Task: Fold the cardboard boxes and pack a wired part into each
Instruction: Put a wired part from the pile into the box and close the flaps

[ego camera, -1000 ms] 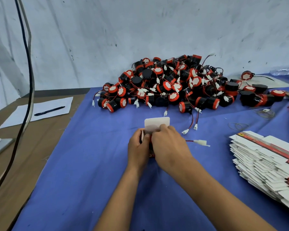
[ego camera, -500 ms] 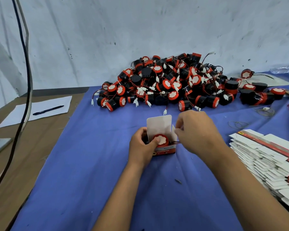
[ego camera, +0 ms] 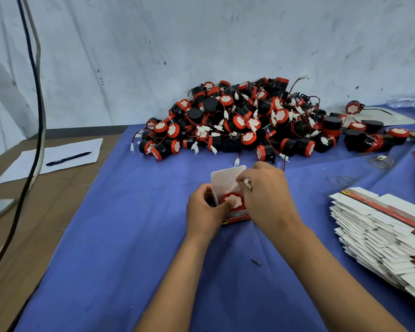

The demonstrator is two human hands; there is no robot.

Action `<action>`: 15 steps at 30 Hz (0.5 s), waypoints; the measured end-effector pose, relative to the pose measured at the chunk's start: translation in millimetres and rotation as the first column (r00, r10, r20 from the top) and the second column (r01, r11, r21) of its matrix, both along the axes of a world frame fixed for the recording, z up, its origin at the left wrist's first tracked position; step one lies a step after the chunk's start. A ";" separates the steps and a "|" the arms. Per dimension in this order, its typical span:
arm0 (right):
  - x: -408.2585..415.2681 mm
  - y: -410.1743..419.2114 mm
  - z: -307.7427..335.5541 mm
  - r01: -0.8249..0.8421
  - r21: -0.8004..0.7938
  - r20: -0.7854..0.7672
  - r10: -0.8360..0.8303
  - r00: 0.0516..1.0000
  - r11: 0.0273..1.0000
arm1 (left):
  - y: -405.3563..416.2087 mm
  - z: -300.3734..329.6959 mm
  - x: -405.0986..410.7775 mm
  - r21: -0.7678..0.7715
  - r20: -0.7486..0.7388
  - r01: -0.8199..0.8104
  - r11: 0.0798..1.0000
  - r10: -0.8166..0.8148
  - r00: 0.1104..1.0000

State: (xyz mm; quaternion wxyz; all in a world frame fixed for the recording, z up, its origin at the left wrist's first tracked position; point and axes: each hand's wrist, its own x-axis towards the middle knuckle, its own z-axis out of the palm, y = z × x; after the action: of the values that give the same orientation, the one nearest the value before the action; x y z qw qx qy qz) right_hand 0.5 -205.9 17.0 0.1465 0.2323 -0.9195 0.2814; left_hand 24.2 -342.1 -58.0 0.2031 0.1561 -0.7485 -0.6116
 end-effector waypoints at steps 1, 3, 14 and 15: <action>-2.6 -3.0 -0.8 0.055 -0.022 -0.020 -0.056 0.998 0.998 | 0.4 1.3 0.7 0.004 0.000 0.004 1.000 -0.004 1.000; -5.8 -10.7 -2.5 0.112 0.001 -0.049 -0.112 0.993 0.994 | 1.6 3.9 1.4 -0.002 -0.003 0.006 1.000 -0.006 1.000; -7.8 -40.4 -25.2 0.093 0.105 -0.147 -0.077 0.986 0.990 | 1.0 3.7 1.0 0.037 0.018 0.004 0.999 -0.005 1.000; -7.0 -40.7 -24.7 0.092 0.093 -0.145 -0.078 0.986 0.991 | 1.0 3.7 0.9 0.038 0.019 0.007 0.999 -0.008 1.000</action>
State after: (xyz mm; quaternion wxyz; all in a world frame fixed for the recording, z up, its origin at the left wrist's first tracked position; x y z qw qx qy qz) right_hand -6.6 -246.6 -7.7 0.2113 0.2192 -0.9288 0.2114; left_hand 25.1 -341.1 -54.3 0.1906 0.1629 -0.7393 -0.6249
